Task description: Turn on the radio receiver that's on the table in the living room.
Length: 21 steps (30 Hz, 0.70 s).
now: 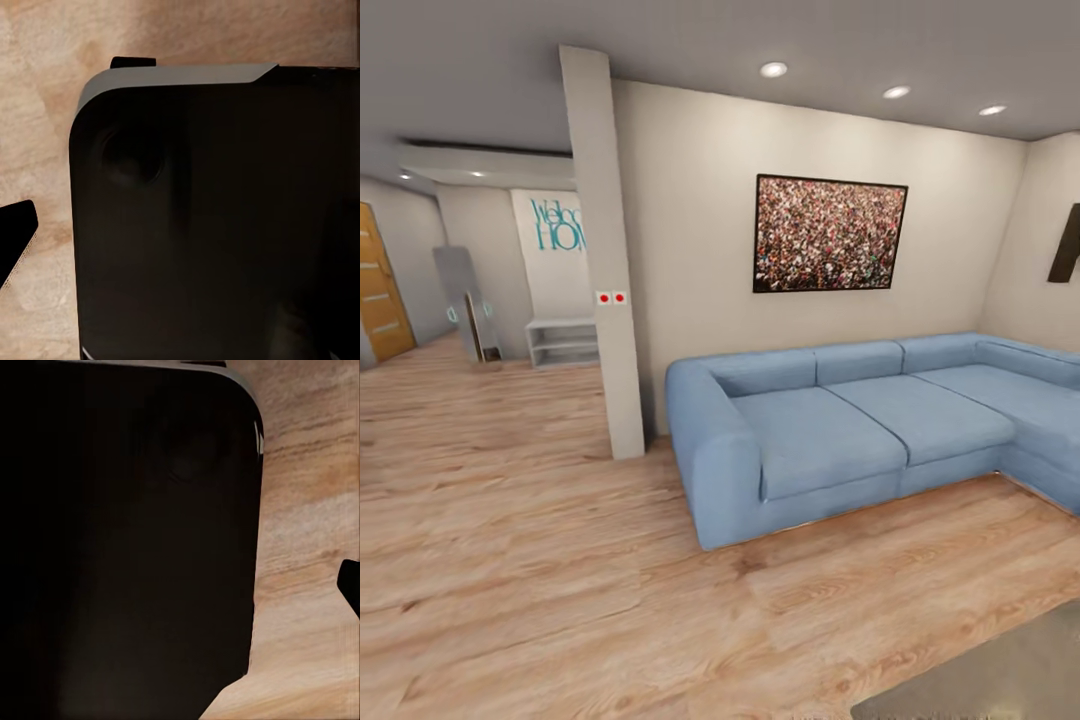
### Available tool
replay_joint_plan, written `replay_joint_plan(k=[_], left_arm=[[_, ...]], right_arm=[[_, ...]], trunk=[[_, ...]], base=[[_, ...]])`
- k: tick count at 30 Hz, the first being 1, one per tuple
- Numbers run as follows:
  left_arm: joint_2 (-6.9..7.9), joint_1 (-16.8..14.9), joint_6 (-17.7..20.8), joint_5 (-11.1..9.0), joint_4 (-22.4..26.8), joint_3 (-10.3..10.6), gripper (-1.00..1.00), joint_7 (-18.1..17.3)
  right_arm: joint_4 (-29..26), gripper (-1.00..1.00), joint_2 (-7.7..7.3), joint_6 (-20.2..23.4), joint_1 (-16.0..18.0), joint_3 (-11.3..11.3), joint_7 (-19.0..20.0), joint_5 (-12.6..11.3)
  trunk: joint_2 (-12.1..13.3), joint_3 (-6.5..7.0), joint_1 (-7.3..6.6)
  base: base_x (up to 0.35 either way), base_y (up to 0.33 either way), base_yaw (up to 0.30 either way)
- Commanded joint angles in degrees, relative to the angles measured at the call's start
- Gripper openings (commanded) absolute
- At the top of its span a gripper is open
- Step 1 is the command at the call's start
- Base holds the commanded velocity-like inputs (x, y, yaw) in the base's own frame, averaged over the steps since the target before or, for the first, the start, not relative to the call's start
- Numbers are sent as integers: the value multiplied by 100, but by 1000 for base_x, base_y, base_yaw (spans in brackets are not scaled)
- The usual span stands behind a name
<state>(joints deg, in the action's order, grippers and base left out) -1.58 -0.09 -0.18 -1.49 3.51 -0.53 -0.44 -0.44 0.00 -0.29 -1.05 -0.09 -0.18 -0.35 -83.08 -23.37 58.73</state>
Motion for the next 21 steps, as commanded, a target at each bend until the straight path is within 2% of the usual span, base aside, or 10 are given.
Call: replay_joint_plan(k=[1, 21], left_arm=[[0, 0, 0, 0, 0, 0, 100, 0], [0, 0, 0, 0, 0, -1, 100, 0]], right_arm=[[0, 100, 0, -1, 0, 0, 0, 0], [0, 100, 0, 2, 0, 0, 0, 0]], trunk=[[0, 3, 0], [0, 56, 0]], base=[[0, 0, -286], [0, 0, -286]])
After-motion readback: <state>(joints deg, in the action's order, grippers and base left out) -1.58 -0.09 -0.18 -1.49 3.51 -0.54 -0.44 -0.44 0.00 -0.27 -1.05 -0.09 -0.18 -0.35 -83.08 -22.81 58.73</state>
